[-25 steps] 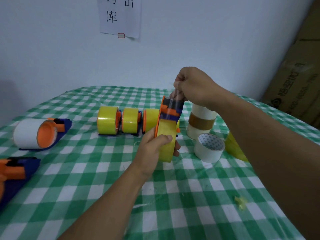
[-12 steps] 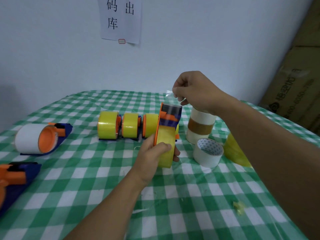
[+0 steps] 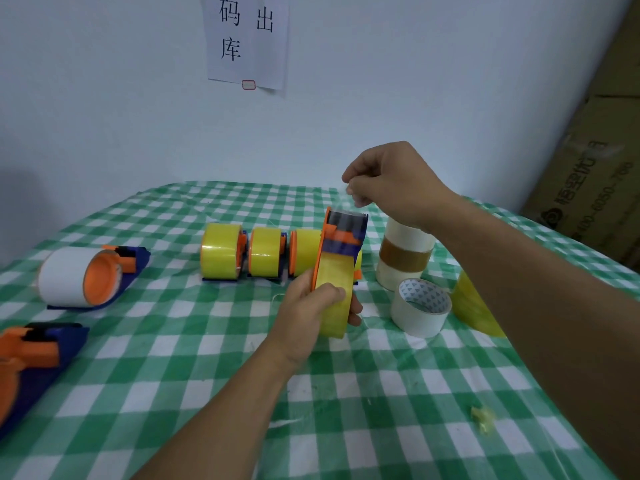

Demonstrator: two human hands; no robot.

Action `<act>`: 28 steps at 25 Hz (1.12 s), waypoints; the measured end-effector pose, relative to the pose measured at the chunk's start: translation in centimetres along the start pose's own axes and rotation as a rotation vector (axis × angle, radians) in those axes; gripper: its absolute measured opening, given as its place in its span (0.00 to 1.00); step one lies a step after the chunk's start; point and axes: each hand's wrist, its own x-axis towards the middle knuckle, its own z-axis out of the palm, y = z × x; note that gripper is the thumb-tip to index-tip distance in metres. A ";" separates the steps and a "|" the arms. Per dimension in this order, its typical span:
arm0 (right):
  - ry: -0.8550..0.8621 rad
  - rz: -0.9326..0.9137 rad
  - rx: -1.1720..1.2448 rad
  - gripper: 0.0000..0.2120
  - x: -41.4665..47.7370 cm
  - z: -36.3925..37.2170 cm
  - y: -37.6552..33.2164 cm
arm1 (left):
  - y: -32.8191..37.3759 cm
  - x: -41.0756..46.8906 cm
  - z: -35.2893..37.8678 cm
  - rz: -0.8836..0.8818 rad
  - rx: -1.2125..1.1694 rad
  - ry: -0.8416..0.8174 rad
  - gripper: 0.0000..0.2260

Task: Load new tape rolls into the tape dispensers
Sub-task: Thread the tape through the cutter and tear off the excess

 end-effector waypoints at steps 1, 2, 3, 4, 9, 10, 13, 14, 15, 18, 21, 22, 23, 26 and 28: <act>0.010 -0.003 -0.003 0.07 0.0 0.0 0.0 | 0.0 0.0 0.0 0.000 -0.004 0.002 0.14; 0.014 -0.007 -0.003 0.06 0.0 0.0 0.0 | 0.0 0.0 0.0 0.000 -0.006 0.002 0.14; 0.015 -0.008 -0.004 0.06 0.0 0.0 -0.1 | 0.0 0.0 0.0 0.001 -0.003 0.001 0.14; 0.013 -0.006 -0.004 0.06 0.1 0.0 -0.1 | 0.0 0.0 0.0 0.001 0.000 0.001 0.14; -0.008 0.024 0.079 0.06 0.3 -0.3 -0.2 | 0.0 0.0 0.1 0.002 -0.004 -0.004 0.14; -0.009 0.028 0.119 0.05 0.3 -0.3 -0.2 | 0.0 0.0 0.1 0.004 -0.006 -0.003 0.14; -0.010 0.057 0.187 0.05 0.3 -0.4 -0.2 | 0.0 0.0 0.1 0.009 0.001 -0.006 0.14; -0.008 0.069 0.205 0.06 0.3 -0.4 -0.2 | 0.0 0.0 0.1 0.011 0.002 -0.007 0.14; -0.008 0.073 0.210 0.06 0.3 -0.4 -0.1 | -0.1 0.0 0.1 0.012 0.000 -0.007 0.14; -0.013 0.029 0.109 0.03 0.6 -0.4 0.1 | -0.2 0.1 -0.1 0.018 0.000 -0.009 0.14; 0.006 0.084 0.198 0.11 1.1 -0.7 0.7 | -0.2 0.0 -0.1 0.027 0.005 -0.019 0.14; -0.002 0.101 0.226 0.11 1.2 -0.8 0.7 | -0.3 0.1 -0.1 0.030 0.003 -0.022 0.14; -0.023 0.107 0.215 0.10 1.2 -1.0 0.7 | -0.3 0.1 -0.1 0.031 -0.002 -0.027 0.14; -0.106 0.119 0.089 0.08 1.3 -1.3 0.4 | -0.4 0.1 -0.1 0.028 -0.008 -0.037 0.15; -0.144 0.126 0.014 0.09 1.5 -1.5 0.2 | -0.4 0.0 0.0 0.025 -0.005 -0.036 0.15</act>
